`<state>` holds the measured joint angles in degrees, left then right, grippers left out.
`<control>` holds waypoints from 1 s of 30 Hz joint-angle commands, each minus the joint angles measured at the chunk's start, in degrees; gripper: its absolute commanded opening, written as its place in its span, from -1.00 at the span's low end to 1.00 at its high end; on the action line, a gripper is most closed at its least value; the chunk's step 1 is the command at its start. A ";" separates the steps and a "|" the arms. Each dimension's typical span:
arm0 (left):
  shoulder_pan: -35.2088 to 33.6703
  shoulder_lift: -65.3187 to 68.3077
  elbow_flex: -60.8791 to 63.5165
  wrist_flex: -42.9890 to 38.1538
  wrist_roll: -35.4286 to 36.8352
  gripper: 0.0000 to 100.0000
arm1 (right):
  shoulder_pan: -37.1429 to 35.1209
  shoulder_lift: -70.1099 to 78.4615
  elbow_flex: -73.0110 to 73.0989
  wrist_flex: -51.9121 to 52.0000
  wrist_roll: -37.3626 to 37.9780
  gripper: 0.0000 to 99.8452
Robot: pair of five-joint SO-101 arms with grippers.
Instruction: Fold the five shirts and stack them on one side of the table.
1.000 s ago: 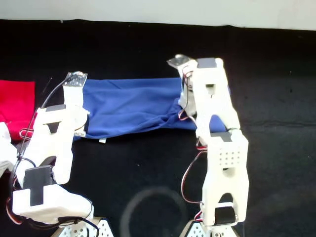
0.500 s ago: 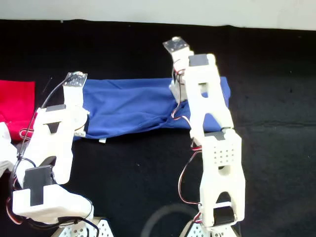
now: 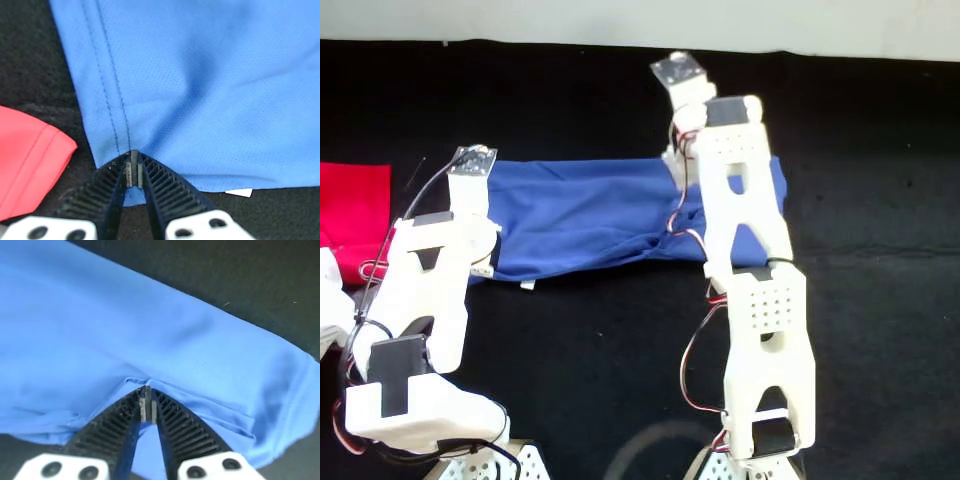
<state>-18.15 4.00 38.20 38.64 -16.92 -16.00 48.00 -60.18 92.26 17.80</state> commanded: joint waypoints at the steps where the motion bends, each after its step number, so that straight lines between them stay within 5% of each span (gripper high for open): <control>1: 0.48 0.57 0.04 -1.76 -0.62 -0.98 | -0.13 -0.57 -6.55 7.52 -0.44 -0.99; 18: 0.48 0.57 0.04 -1.76 -0.62 -0.98 | -1.45 -0.40 6.02 8.48 -0.09 -0.99; 30: 0.48 0.57 0.04 -1.76 -0.62 -0.98 | -2.42 4.97 5.93 -2.42 -0.35 -0.99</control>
<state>-18.15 4.00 38.20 38.64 -16.92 -18.02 52.13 -53.58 91.30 17.63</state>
